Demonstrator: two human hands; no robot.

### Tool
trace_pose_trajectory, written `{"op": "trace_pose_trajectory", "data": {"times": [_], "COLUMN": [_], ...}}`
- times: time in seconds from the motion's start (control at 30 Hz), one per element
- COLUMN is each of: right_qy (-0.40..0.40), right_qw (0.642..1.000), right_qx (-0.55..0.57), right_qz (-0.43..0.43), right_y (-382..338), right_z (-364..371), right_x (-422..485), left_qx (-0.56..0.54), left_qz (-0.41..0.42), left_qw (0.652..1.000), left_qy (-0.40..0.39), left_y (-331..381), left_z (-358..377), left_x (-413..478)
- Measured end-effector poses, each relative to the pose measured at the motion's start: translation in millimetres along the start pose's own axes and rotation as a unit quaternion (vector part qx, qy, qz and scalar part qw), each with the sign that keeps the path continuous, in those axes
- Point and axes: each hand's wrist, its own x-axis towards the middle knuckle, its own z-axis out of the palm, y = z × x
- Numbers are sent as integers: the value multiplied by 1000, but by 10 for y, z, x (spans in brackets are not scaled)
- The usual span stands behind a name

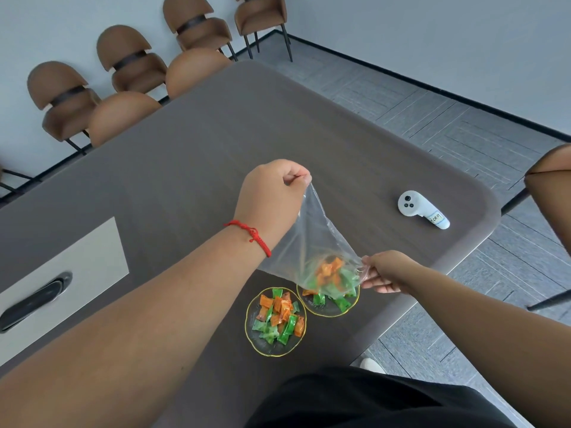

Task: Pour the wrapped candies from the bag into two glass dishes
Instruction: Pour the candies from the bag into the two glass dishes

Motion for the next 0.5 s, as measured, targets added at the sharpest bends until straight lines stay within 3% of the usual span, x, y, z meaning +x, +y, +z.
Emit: {"op": "trace_pose_trajectory", "data": {"times": [0.5], "right_qy": [12], "right_qw": [999], "right_qx": [-18], "right_qz": [-29], "right_y": [-213], "right_z": [-57], "right_x": [-132], "left_qx": [82], "left_qz": [4], "left_qw": [996], "left_qy": [36], "left_y": [-208], "left_z": [-315], "left_x": [-58]}}
